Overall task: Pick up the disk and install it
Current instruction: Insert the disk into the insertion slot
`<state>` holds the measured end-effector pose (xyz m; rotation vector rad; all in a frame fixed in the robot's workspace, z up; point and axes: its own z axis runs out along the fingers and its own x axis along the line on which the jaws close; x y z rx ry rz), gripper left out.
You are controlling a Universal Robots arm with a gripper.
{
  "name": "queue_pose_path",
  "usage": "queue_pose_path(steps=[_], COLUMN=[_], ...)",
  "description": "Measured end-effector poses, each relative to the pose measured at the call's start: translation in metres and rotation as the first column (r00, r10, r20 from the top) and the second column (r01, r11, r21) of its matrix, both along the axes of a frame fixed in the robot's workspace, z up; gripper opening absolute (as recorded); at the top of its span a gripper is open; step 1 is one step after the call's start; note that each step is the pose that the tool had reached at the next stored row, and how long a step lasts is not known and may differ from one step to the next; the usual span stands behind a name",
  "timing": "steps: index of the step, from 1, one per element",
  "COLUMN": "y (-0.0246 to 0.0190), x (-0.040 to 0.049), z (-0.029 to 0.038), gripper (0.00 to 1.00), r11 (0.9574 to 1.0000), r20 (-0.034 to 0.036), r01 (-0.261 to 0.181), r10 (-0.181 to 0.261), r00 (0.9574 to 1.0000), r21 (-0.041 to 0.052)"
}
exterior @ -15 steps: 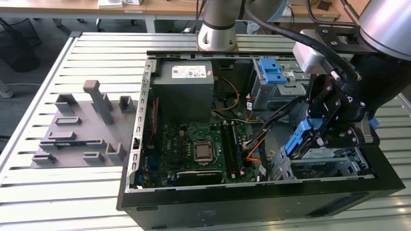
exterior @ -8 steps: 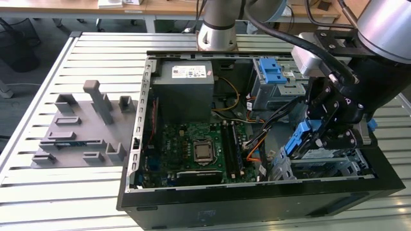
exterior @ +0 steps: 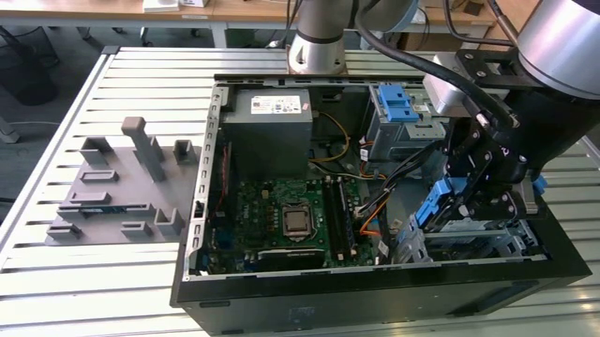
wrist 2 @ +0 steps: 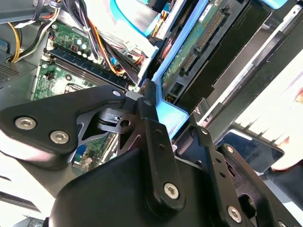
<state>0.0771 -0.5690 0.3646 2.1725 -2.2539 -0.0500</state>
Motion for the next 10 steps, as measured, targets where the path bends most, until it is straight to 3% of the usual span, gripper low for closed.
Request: queue_pose_path(steps=[10], y=[0.0], x=[0.0], z=[-0.0015], gripper=[0.36], r11=[1.0], r20=[0.0], r01=[0.0], r10=[0.0], r00=[1.0], r21=[0.0004])
